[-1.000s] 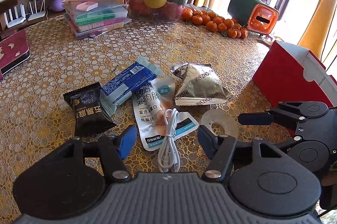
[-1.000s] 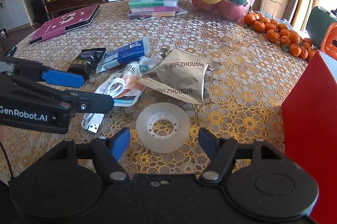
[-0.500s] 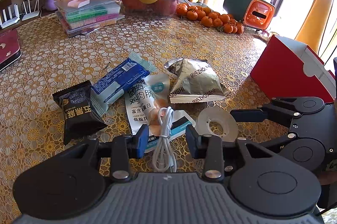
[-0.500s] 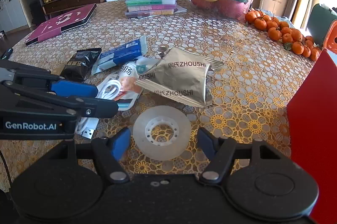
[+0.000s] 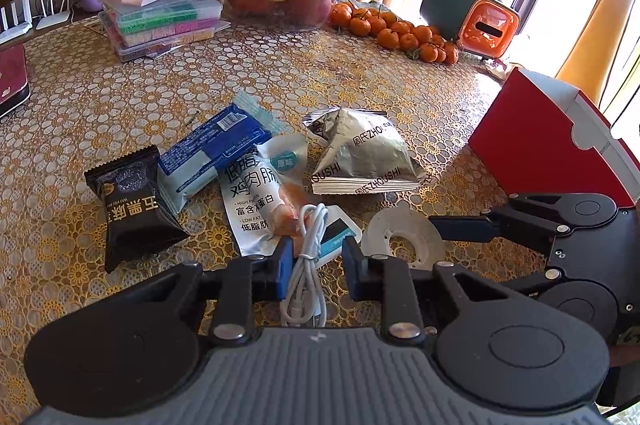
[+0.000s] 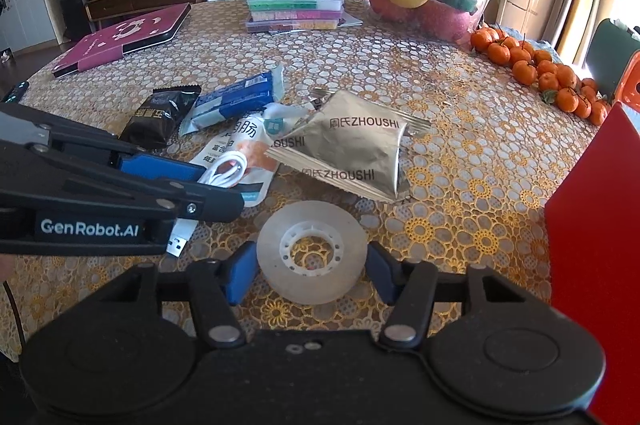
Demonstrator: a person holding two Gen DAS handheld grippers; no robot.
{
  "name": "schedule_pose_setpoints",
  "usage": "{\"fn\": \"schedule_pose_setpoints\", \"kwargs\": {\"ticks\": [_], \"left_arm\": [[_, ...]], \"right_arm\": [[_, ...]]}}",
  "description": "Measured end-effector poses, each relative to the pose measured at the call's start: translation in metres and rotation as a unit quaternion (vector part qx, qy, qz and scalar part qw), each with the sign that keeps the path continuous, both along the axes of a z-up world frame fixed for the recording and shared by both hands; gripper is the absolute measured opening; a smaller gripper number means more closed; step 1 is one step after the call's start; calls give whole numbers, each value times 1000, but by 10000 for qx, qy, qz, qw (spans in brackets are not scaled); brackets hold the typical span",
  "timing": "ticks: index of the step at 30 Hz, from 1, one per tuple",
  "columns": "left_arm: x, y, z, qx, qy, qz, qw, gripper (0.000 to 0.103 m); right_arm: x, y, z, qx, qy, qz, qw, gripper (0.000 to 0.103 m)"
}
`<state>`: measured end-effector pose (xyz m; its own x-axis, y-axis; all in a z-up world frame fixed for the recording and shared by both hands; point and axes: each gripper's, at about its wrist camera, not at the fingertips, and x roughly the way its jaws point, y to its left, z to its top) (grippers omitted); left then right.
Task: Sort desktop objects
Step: 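Grasp the white cable with the left tool while the right tool grasps the clear tape roll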
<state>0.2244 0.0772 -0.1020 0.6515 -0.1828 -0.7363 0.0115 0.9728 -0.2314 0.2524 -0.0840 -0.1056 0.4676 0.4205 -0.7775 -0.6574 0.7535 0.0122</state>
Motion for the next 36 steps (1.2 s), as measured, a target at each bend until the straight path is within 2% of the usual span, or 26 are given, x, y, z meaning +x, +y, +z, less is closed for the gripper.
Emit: {"fn": "schedule_pose_setpoints", "kwargs": {"ticks": [1,4,8,19,33,36], "left_arm": [[1,1,0,-25,9,23,10000,16],[2,2,-2,-54,54,55,10000,12],[-1,-3,-2,170,-9,1,9999,10],[-9,-5,7,210,-53,44,9998,9],[-28,-11,21,202,-91,124,9997,9],[-33,-15,26,307,-178,95,9993,9]], "right_arm": [[0,0,0,3,-1,2,10000,58],[-1,-1,0,2,-12,8,10000,58],[-2,-1,0,2,-31,20,10000,58],[-9,-9,5,46,-14,-61,10000,58],[-29,-31,30,112,-162,-99,9998,58],[-33,-37,36,162,-201,-96,9996,58]]}}
